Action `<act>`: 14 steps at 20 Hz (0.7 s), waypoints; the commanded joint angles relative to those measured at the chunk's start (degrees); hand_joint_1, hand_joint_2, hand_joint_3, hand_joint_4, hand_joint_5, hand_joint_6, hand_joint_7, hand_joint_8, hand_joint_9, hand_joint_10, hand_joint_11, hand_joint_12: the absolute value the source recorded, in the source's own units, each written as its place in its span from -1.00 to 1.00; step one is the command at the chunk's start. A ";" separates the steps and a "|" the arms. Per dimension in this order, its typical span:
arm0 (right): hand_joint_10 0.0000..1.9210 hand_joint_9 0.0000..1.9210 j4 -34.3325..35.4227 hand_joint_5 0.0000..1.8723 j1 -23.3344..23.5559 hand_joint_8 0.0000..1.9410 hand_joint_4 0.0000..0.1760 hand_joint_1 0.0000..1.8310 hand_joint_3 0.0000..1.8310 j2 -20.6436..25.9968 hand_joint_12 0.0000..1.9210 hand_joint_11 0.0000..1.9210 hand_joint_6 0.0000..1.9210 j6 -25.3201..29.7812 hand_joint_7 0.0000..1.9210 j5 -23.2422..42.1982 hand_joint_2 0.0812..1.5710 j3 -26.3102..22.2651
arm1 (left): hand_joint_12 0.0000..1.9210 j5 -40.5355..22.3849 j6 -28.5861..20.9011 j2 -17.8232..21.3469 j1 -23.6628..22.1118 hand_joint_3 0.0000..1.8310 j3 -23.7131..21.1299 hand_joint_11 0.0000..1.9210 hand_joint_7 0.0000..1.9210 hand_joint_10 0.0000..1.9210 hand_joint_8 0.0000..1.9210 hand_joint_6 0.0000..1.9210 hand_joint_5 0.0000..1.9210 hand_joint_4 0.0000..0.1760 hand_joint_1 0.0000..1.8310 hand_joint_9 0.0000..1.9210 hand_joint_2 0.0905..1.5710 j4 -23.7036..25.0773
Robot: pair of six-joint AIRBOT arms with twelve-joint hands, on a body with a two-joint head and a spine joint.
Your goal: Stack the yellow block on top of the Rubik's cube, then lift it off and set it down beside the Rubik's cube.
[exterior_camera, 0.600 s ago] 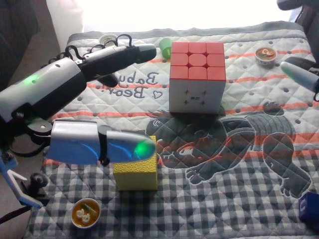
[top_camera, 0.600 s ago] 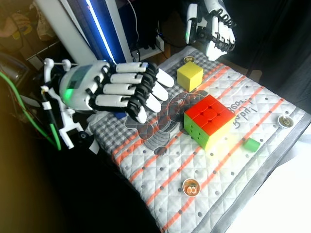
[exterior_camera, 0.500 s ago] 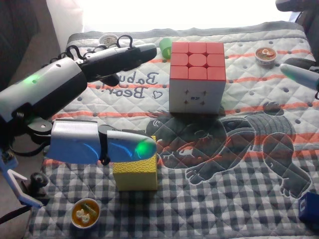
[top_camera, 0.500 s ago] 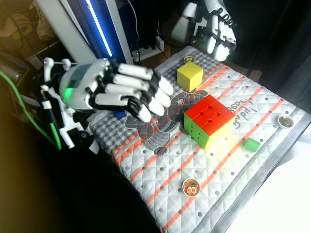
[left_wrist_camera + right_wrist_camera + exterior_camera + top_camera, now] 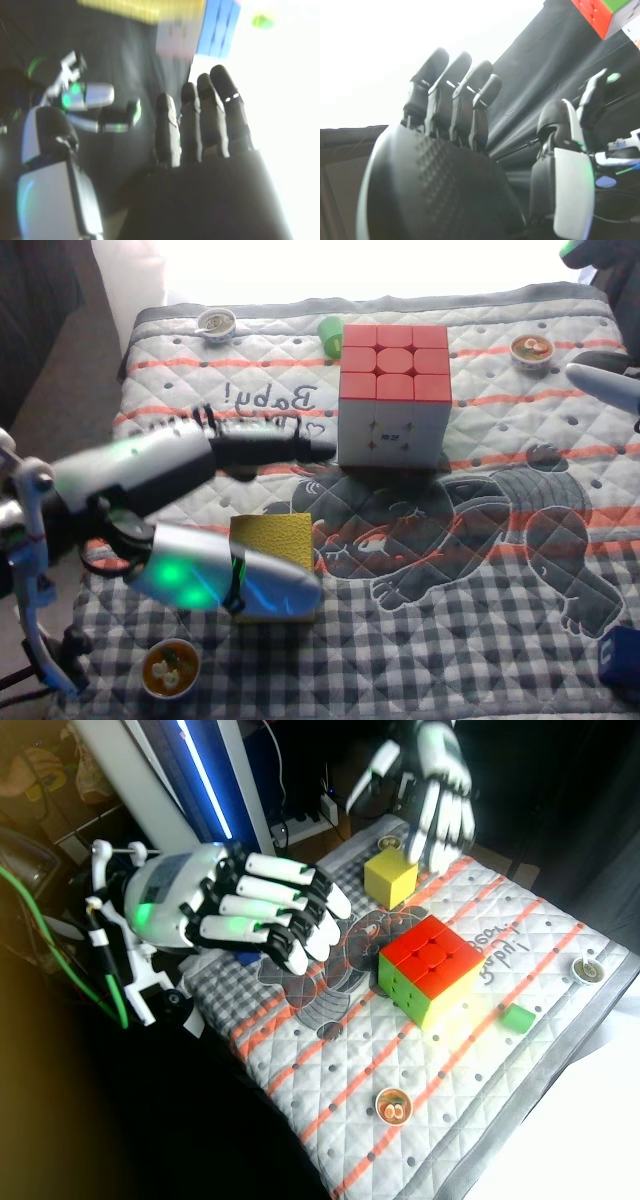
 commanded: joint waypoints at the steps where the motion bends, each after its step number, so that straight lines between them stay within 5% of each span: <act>1: 0.25 -0.78 -0.64 -0.68 0.26 0.01 -1.00 -0.15 -1.00 -0.08 0.75 -1.00 -0.01 0.18 -0.62 7.15 0.39 0.14 | 0.00 2.71 -0.32 -0.58 -0.76 -1.00 0.70 -1.00 -0.73 -0.86 -1.00 -1.00 -0.68 0.62 -0.28 -0.84 -0.03 1.40; 5: 0.30 -0.66 -0.67 -0.65 0.26 0.07 -1.00 -0.17 -1.00 -0.08 0.80 -0.99 0.01 0.33 -0.53 7.15 0.39 0.20 | -0.06 -2.33 0.78 -1.48 -0.64 -1.00 1.66 -1.00 -0.74 -0.93 -1.00 -1.00 -0.69 0.98 -0.29 -0.84 0.00 1.40; 10: 0.25 -0.59 -0.76 -0.59 0.28 0.00 -1.00 -0.11 -1.00 -0.08 0.79 -0.97 -0.04 0.57 -0.44 7.16 0.39 0.25 | -0.15 -5.60 1.00 -3.54 -0.60 -0.98 3.88 -1.00 -0.75 -0.96 -1.00 -1.00 -0.72 0.51 -0.32 -0.85 0.11 1.24; 12: 0.22 -0.59 -0.76 -0.56 0.29 -0.02 -1.00 -0.10 -1.00 -0.08 0.76 -0.95 -0.06 0.71 -0.43 7.17 0.40 0.29 | -0.20 -6.37 1.04 -4.23 -0.60 -0.99 4.76 -1.00 -0.75 -0.98 -1.00 -1.00 -0.72 0.50 -0.31 -0.86 0.15 0.68; 14: 0.23 -0.58 -0.77 -0.51 0.29 -0.01 -1.00 -0.11 -0.99 -0.08 0.80 -0.98 -0.05 0.83 -0.41 7.17 0.41 0.30 | -0.10 -6.57 1.04 -4.71 -0.53 -0.98 5.38 -1.00 -0.73 -0.98 -0.99 -0.99 -0.67 0.31 -0.29 -0.83 0.23 0.20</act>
